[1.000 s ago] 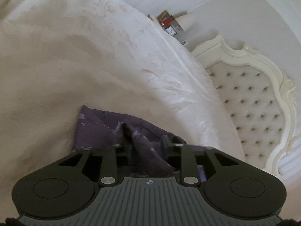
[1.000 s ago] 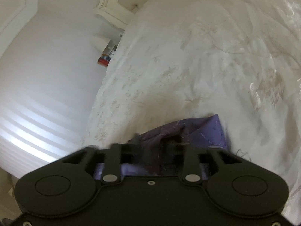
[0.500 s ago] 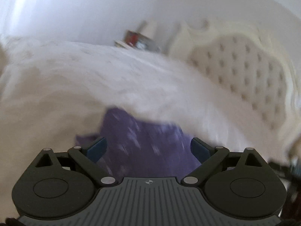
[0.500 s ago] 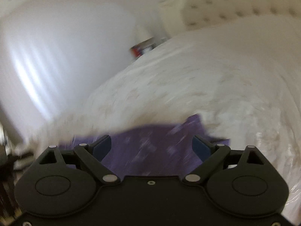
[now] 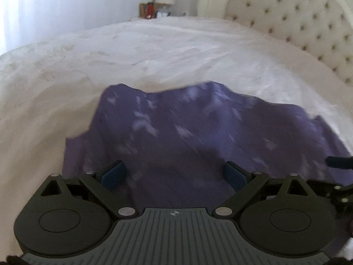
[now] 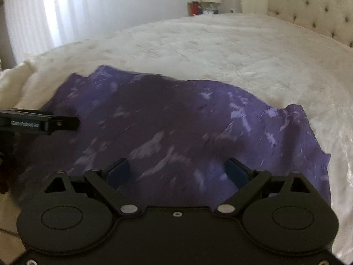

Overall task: Fold large clothes
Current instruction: 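Fold the held jacket end over the strip with both tools and release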

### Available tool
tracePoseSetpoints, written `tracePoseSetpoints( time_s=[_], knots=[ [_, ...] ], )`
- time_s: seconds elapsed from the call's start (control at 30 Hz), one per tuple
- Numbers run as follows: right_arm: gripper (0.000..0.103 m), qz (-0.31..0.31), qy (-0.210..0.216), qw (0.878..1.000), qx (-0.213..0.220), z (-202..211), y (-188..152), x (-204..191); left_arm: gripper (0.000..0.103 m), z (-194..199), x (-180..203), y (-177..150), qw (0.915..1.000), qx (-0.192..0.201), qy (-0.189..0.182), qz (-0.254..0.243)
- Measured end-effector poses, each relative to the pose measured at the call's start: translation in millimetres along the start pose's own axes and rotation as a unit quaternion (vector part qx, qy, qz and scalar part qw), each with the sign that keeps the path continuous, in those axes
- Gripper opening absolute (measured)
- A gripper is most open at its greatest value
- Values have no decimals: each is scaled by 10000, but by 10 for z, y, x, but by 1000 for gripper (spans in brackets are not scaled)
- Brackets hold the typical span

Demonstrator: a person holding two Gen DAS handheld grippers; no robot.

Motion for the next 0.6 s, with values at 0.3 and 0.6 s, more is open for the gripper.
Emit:
tracePoseSetpoints(
  time_s=[0.3, 0.6],
  knots=[
    [102, -1053, -416, 9936, 17, -503, 278, 540, 103, -392, -215, 44, 9997, -194, -15, 112],
    [102, -1156, -608, 9892, 673, -589, 60, 549, 103, -463, -150, -29, 9996, 198, 171, 76]
  ],
)
Point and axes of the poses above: each gripper's, at about its wrist camera, not at the fingertips, and z roughly against the way its jaws point, x to its right, y to its top, the point moved 1 cm from there along -z, roughly the way its jaws point, and after that the axes turned 8 degrees about -z, right-handed, at the moved point
